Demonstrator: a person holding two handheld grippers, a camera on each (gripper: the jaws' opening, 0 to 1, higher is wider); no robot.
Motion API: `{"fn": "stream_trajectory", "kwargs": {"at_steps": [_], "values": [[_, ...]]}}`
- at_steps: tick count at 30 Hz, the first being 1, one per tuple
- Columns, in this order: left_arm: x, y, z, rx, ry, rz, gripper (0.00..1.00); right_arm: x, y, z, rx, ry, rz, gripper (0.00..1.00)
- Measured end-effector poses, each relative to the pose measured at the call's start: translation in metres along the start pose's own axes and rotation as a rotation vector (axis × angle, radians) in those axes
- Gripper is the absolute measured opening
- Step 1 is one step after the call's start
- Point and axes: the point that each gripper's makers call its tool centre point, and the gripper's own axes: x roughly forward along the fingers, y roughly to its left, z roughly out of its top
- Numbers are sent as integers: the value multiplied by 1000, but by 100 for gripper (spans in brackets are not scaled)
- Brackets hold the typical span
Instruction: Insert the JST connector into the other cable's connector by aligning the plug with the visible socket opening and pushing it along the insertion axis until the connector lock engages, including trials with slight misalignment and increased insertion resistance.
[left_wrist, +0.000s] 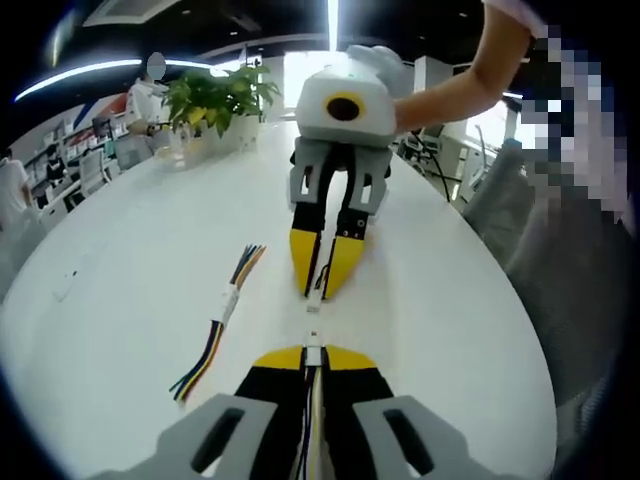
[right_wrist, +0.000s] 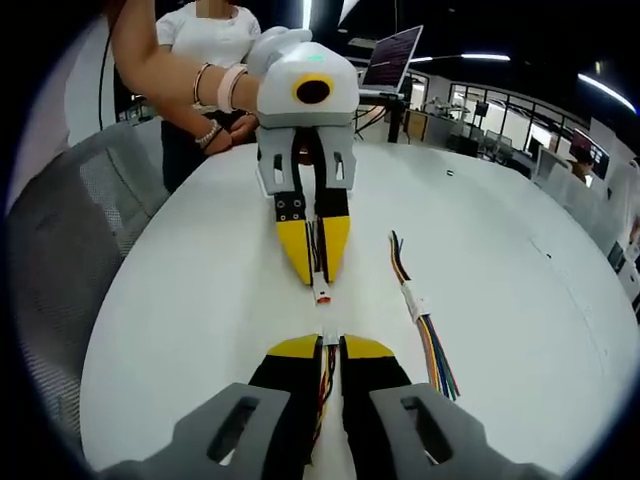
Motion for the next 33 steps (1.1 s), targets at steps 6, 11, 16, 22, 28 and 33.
{"fn": "stream_trajectory", "kwargs": {"at_steps": [6, 11, 16, 22, 28, 33], "values": [[1, 1, -2, -3, 4, 3, 0, 0, -1, 0, 12, -9, -4, 4], [0, 0, -4, -10, 1, 14, 1, -2, -1, 2, 28, -36, -14, 13], [-4, -1, -6, -19, -7, 30, 2, -3, -2, 0, 38, -39, -22, 12], [-6, 1, -7, -32, -19, 53, 4, -1, -2, -2, 40, -40, -28, 11], [-7, 1, -8, -41, -43, 68, 5, -2, -3, -2, 45, -50, -32, 9], [-7, 2, -8, -44, -61, 71, 4, -3, -2, -2, 42, -50, -33, 7]]}}
